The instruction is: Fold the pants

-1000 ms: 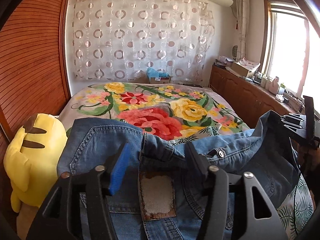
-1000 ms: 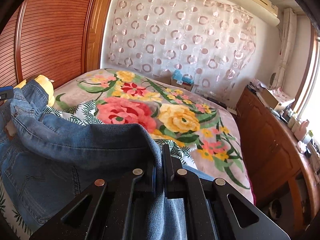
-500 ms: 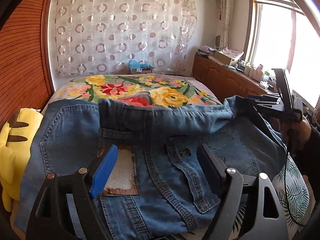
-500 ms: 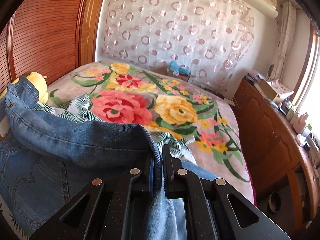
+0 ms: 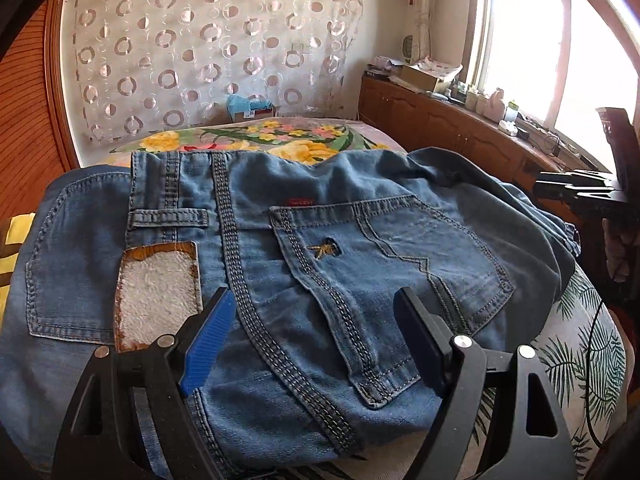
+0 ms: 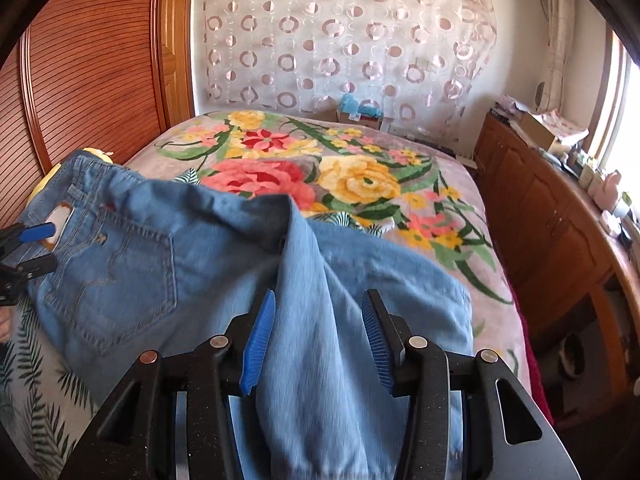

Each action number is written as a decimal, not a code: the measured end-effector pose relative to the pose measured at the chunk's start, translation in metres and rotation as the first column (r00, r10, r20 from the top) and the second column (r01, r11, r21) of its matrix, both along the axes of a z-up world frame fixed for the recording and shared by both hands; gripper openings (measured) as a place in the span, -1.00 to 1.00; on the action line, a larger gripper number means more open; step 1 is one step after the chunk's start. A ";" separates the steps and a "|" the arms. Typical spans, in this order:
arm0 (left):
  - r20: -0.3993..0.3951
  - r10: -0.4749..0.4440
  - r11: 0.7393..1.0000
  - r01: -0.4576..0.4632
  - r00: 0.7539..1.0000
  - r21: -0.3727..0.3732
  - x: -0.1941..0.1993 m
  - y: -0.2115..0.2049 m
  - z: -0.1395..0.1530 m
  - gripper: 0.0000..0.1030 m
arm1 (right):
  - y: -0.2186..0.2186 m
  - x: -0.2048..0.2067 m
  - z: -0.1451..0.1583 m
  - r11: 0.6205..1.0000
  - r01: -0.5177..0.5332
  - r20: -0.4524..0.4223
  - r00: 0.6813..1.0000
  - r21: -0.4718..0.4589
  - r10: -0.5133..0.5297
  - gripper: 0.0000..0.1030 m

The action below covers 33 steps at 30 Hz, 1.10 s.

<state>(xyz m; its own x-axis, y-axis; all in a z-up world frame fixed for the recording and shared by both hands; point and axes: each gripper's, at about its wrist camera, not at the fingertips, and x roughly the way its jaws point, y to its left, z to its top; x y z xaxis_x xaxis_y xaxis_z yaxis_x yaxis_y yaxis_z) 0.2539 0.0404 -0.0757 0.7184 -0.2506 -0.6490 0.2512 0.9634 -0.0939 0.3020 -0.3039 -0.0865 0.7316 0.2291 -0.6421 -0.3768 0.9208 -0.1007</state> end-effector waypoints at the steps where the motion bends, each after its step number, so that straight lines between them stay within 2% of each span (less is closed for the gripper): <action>1: -0.007 -0.004 1.000 0.004 1.000 0.004 0.002 -0.001 -0.001 0.59 | -0.003 -0.005 0.001 1.000 0.000 -0.011 1.000 0.005 0.000 -0.09; 7: -0.037 -0.018 0.999 0.019 0.999 0.027 0.004 -0.007 -0.009 0.59 | -0.015 -0.033 0.012 1.000 0.016 -0.025 1.000 0.007 -0.016 -0.09; 10: -0.044 -0.018 1.000 0.019 0.999 0.012 0.005 -0.005 -0.010 0.59 | -0.018 -0.042 0.016 1.000 0.025 -0.033 0.999 0.011 -0.024 -0.09; 16: -0.082 -0.016 1.000 0.016 0.997 -0.003 0.013 -0.002 -0.014 0.59 | -0.024 -0.064 0.028 0.998 0.057 -0.007 0.998 -0.007 -0.057 -0.06; 21: -0.097 -0.014 1.000 0.016 0.995 0.016 0.013 -0.007 -0.016 0.65 | -0.024 -0.080 0.028 0.997 0.072 -0.011 0.997 -0.008 -0.072 -0.01; 26: -0.108 -0.012 0.999 0.016 0.994 0.034 0.014 -0.009 -0.018 0.65 | -0.020 -0.076 0.018 0.997 0.080 -0.049 0.996 -0.005 -0.080 0.00; 33: -0.115 -0.011 0.999 0.016 0.993 0.040 0.015 -0.011 -0.018 0.65 | -0.023 -0.049 -0.006 0.996 0.084 -0.136 0.987 0.013 -0.081 0.00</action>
<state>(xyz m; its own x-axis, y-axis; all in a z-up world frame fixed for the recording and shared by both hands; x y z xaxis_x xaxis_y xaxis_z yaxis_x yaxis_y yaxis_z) 0.2687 0.0299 -0.0937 0.6355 -0.2311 -0.7367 0.2538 0.9637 -0.0834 0.2529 -0.3268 -0.0926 0.6551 0.1840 -0.7328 -0.3083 0.9506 -0.0369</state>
